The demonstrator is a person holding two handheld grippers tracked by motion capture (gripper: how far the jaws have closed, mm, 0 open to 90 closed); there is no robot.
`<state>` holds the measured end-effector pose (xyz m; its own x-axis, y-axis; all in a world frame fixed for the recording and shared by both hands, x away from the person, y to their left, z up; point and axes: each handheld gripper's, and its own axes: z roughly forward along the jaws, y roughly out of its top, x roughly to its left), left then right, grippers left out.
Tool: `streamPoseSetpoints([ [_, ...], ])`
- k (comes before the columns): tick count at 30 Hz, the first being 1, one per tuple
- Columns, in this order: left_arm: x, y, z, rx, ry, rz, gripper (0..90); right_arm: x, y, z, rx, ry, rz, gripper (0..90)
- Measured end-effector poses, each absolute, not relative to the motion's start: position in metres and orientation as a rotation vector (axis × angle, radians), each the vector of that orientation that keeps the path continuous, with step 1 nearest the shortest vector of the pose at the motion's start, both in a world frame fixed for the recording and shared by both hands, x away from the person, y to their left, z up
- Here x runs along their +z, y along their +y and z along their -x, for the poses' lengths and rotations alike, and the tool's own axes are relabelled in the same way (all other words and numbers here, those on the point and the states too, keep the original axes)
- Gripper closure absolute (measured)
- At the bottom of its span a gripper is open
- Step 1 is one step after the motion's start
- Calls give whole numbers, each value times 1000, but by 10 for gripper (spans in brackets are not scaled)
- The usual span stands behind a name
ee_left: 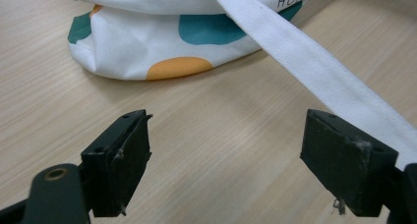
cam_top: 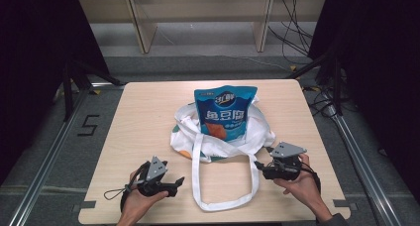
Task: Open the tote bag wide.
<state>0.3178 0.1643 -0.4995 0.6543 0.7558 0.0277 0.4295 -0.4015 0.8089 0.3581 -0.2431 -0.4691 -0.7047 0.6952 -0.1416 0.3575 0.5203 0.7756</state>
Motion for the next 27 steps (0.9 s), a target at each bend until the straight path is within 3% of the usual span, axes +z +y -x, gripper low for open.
streamPoseSetpoints([
  [14,-497,165,-300,523,865,-2098,166,-478,-248,-327,1079,2359,-894,318],
  [27,-498,156,-278,457,842,-2099,156,-486,-252,-306,1059,2417,-943,280],
])
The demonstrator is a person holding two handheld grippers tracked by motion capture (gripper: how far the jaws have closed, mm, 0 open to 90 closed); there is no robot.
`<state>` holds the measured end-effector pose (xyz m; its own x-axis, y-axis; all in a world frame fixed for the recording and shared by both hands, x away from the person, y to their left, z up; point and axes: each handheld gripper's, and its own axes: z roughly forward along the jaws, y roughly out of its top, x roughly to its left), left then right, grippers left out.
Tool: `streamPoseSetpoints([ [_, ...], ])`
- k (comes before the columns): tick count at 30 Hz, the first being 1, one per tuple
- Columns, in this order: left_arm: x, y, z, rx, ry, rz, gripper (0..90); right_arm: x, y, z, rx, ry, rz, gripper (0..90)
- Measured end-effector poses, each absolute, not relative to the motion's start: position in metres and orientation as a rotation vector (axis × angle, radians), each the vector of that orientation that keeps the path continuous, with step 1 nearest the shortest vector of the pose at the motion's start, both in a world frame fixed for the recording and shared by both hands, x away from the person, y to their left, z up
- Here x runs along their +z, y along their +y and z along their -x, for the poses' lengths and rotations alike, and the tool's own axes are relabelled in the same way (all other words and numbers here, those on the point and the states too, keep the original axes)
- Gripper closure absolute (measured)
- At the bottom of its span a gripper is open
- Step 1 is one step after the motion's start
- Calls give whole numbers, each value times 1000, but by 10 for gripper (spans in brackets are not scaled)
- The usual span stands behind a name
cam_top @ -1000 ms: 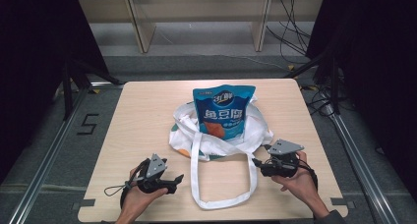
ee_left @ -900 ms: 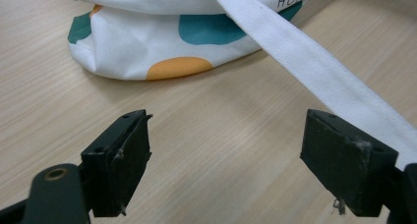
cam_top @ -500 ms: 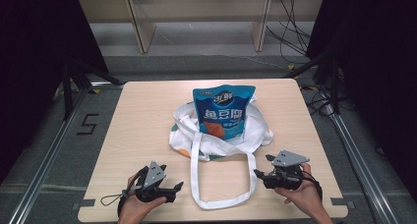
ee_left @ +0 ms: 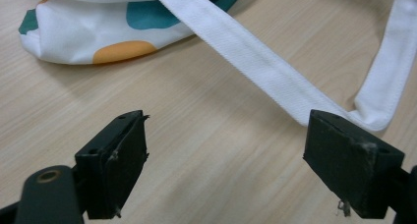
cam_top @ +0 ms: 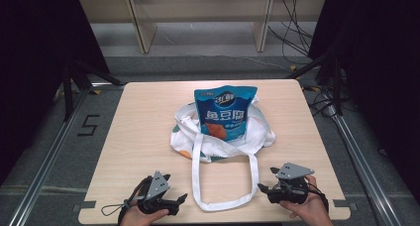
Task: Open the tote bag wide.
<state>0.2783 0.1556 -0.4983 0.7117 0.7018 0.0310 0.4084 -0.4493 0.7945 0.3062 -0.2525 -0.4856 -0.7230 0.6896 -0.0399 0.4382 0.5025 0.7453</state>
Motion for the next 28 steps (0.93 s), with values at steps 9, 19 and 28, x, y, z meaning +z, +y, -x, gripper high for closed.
streamPoseSetpoints([
  [9,-501,159,-269,453,855,-2112,156,-491,-255,-292,1016,2439,-904,270],
  [19,-502,159,-270,463,849,-2130,156,-494,-253,-289,998,2470,-898,270],
  [28,-501,161,-272,481,824,-2137,157,-494,-253,-289,1000,2471,-901,270],
])
